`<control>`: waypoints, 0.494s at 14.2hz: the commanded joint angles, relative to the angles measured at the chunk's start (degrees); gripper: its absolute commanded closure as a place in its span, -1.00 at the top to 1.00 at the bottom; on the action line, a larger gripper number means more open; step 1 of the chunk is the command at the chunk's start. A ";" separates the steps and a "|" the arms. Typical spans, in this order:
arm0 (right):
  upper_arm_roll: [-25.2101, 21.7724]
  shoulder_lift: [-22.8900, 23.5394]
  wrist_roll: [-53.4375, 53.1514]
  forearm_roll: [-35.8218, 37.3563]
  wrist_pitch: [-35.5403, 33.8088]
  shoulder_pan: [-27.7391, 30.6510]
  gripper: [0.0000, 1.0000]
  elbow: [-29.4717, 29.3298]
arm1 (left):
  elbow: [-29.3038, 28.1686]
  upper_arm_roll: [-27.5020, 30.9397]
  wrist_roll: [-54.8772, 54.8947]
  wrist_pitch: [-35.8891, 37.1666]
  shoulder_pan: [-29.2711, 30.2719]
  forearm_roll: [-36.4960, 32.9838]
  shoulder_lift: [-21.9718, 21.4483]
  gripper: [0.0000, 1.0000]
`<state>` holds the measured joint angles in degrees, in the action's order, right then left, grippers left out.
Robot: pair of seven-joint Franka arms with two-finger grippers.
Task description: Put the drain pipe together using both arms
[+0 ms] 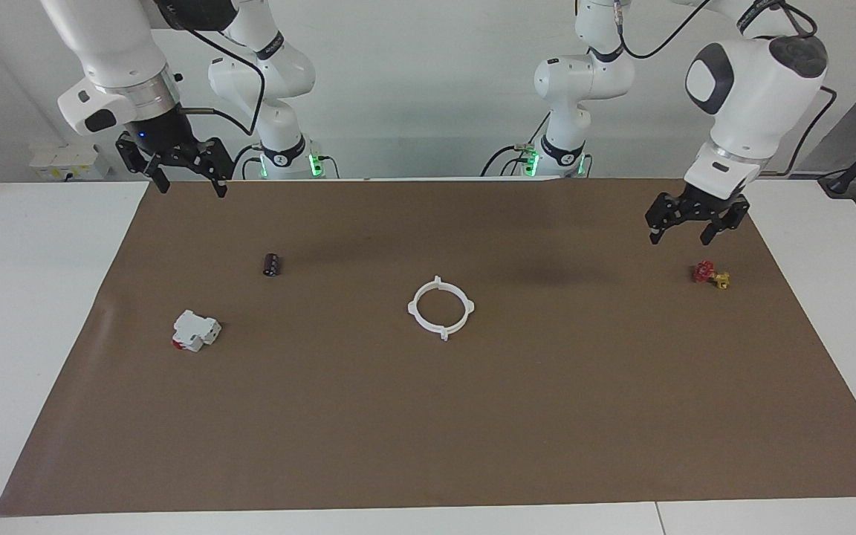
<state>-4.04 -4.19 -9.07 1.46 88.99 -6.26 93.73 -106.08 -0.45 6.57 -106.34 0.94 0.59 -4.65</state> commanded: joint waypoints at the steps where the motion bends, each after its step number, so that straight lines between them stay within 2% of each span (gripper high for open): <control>1: 0.43 -0.82 1.86 -0.23 -0.66 0.72 1.00 0.31 | 9.20 -0.52 2.55 7.96 2.48 0.90 2.80 1.00; 7: 0.43 -0.82 1.86 -0.23 -0.66 0.72 1.00 0.31 | 21.52 -0.69 4.41 19.75 2.49 1.34 6.75 1.00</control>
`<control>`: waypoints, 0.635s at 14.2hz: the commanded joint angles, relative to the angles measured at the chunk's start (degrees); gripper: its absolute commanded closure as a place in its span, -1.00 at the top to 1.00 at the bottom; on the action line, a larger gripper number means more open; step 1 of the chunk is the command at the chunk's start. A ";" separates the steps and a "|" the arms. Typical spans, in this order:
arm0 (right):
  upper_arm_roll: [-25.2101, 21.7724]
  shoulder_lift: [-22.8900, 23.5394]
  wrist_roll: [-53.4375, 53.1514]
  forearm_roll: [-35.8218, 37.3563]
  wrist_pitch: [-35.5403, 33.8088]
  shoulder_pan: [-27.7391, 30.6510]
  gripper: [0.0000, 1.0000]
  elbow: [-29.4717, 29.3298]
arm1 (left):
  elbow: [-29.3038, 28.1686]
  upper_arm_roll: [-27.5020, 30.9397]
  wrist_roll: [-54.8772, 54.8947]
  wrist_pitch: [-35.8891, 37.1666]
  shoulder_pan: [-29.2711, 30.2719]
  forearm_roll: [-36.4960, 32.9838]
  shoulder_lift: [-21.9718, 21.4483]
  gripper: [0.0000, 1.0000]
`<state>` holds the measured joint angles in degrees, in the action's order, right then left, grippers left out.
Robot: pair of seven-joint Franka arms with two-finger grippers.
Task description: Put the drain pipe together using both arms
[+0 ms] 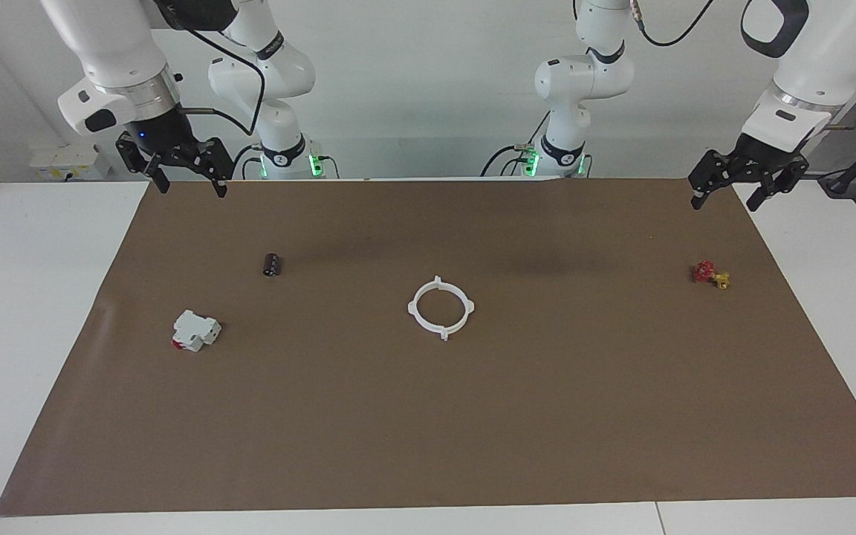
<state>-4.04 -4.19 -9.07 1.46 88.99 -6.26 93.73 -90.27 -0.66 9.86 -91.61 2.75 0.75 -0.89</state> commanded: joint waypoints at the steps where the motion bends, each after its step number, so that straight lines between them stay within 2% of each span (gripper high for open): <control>1: 0.43 -0.82 1.86 -0.23 -0.66 0.72 1.00 0.31 | 7.38 -0.49 1.04 5.99 0.59 1.53 3.17 1.00; 5: 0.43 -0.82 1.86 -0.23 -0.66 0.72 1.00 0.31 | 4.33 -0.49 -0.35 8.20 0.76 1.98 -0.42 1.00; 7: 0.43 -0.82 1.86 -0.23 -0.66 0.72 1.00 0.31 | -2.59 -0.49 -3.70 7.16 0.33 1.89 -4.10 1.00; 9: 0.43 -0.82 1.86 -0.14 -0.66 0.72 1.00 0.31 | -5.17 -0.49 -3.53 5.13 0.15 1.89 -5.17 1.00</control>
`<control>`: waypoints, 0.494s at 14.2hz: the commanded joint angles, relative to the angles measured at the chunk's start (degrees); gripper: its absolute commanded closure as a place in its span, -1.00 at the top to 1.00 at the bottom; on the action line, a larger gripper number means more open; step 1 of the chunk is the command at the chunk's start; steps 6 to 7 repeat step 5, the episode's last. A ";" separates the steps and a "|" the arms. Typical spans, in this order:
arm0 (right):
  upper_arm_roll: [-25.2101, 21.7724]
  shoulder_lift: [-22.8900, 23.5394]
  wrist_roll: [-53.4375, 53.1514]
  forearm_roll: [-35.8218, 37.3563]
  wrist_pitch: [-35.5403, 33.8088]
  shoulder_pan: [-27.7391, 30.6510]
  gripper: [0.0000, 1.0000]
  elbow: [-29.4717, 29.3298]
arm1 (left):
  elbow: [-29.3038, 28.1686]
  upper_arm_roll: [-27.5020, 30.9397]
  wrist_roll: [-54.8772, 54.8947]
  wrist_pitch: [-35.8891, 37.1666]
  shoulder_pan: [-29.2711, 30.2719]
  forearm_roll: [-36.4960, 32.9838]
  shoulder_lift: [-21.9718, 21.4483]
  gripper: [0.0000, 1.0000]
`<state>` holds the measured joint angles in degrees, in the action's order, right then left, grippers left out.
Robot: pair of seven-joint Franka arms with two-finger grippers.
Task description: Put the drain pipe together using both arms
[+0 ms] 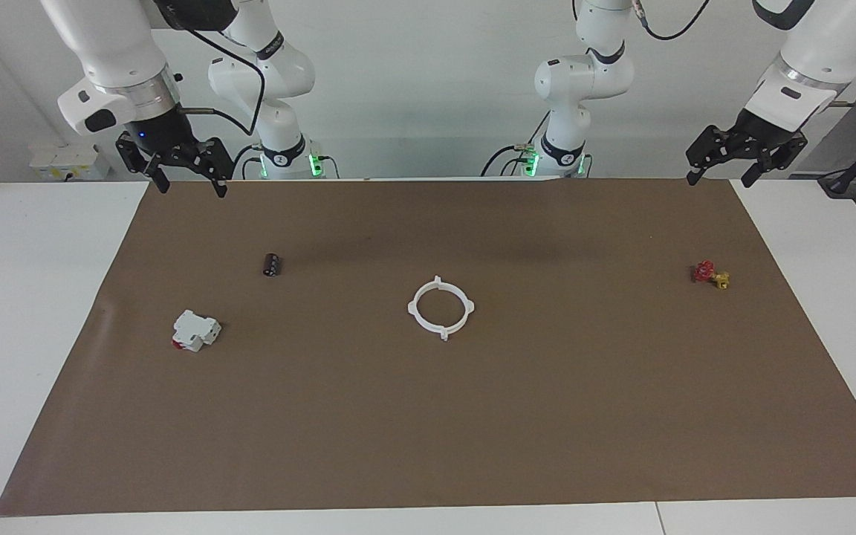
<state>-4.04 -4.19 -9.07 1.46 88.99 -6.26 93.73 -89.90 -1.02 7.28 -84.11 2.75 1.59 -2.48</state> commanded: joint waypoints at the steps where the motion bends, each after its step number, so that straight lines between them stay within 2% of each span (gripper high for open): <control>1: 0.43 -0.82 1.86 -0.23 -0.66 0.72 1.00 0.31 | -5.72 -0.12 -0.69 -2.72 0.33 1.05 -3.58 1.00; 7: 0.43 -0.82 1.86 -0.23 -0.66 0.72 1.00 0.31 | -5.55 -0.21 -0.60 -3.08 0.24 1.05 -3.49 1.00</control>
